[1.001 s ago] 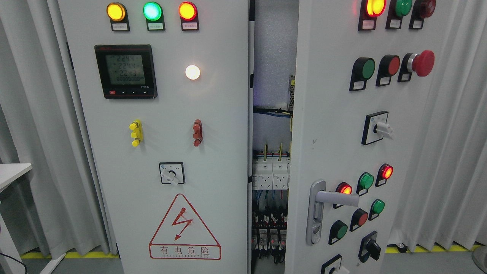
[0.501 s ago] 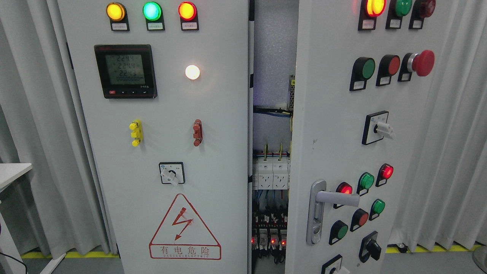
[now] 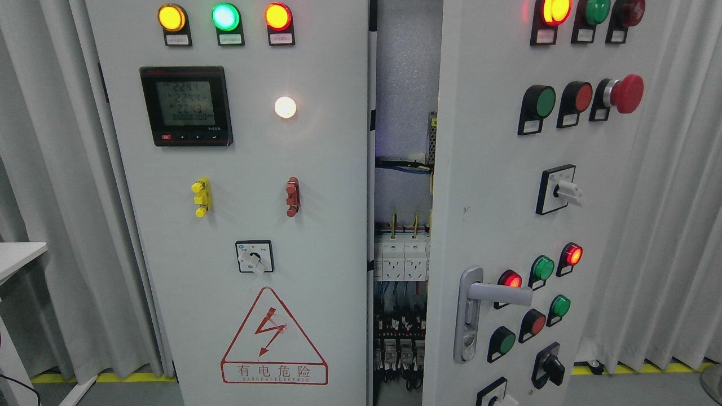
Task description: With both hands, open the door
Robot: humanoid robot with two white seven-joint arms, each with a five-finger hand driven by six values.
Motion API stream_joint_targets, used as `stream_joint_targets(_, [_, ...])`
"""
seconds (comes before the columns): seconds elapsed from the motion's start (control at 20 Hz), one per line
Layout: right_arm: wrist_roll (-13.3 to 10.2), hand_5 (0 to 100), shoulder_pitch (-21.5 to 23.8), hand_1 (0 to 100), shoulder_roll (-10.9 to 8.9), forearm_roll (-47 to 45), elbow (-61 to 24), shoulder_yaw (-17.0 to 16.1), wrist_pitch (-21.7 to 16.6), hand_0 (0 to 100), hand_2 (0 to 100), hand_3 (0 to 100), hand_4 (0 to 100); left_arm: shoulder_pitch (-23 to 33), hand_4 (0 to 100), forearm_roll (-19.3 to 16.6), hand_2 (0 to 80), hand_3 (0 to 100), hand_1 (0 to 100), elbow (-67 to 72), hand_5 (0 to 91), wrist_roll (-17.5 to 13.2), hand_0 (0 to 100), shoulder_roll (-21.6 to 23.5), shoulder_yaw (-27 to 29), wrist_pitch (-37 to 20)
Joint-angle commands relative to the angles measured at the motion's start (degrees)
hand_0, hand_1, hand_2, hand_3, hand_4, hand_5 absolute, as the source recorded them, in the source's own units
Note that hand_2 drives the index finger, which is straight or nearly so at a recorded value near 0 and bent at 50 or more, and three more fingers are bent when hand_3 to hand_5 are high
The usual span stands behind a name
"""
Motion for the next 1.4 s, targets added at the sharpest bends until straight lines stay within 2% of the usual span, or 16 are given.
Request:
stream_joint_targets(0.0, [-0.03,0,-1.76,0,0.0,-0.35,0.0,0.0,0.02,22,0,0,0,-4.87,4,14.6,2.7,3,0,-25.78,0.0,-0.04,30,10.36,-3.04,6.54])
stream_joint_targets(0.1, [-0.03,0,-1.76,0,0.0,-0.35,0.0,0.0,0.02,22,0,0,0,-8.2,4,19.97,2.7,3,0,-26.75,0.0,-0.04,30,9.92,-2.96,11.55])
stream_joint_targets(0.2, [-0.03,0,-1.76,0,0.0,-0.35,0.0,0.0,-0.06,22,0,0,0,-12.86,4,22.89,2.7,3,0,-26.84,0.0,-0.04,30,8.79,-2.87,15.78])
stream_joint_targets(0.4, [-0.03,0,-1.76,0,0.0,-0.35,0.0,0.0,0.02,22,0,0,0,-22.7,4,23.34,2.7,3,0,-26.49,0.0,0.14,30,6.41,-2.6,24.65])
stream_joint_targets(0.55, [-0.03,0,-1.76,0,0.0,-0.35,0.0,0.0,0.02,22,0,0,0,-26.84,4,23.51,2.7,3,0,-26.23,0.0,0.23,30,1.42,-2.52,30.97])
stream_joint_targets(0.7, [-0.03,0,-1.76,0,0.0,-0.35,0.0,0.0,0.02,22,0,0,0,-33.33,4,23.51,2.6,3,0,-24.04,0.0,0.31,30,-2.46,-1.64,37.58])
stream_joint_targets(0.9, [-0.03,0,-1.76,0,0.0,-0.35,0.0,0.0,0.02,22,0,0,0,-45.19,4,23.43,2.6,3,0,-15.27,0.0,0.58,30,-4.75,-1.55,39.44])
stream_joint_targets(1.05, [-0.03,0,-1.76,0,0.0,-0.35,0.0,0.0,0.02,22,0,0,0,-51.97,4,23.42,2.6,3,0,-9.11,0.0,0.58,30,-7.12,-2.07,39.53])
stream_joint_targets(1.2, [-0.03,0,-1.76,0,0.0,-0.35,0.0,0.0,0.02,22,0,0,0,-55.93,4,23.34,2.7,3,0,-5.58,0.0,0.58,30,-7.83,-2.42,40.93])
stream_joint_targets(1.35, [-0.03,0,-1.76,0,0.0,-0.35,0.0,0.0,0.02,22,0,0,0,-56.47,4,23.6,2.7,3,0,-3.64,0.0,0.58,30,-7.57,-6.63,40.58])
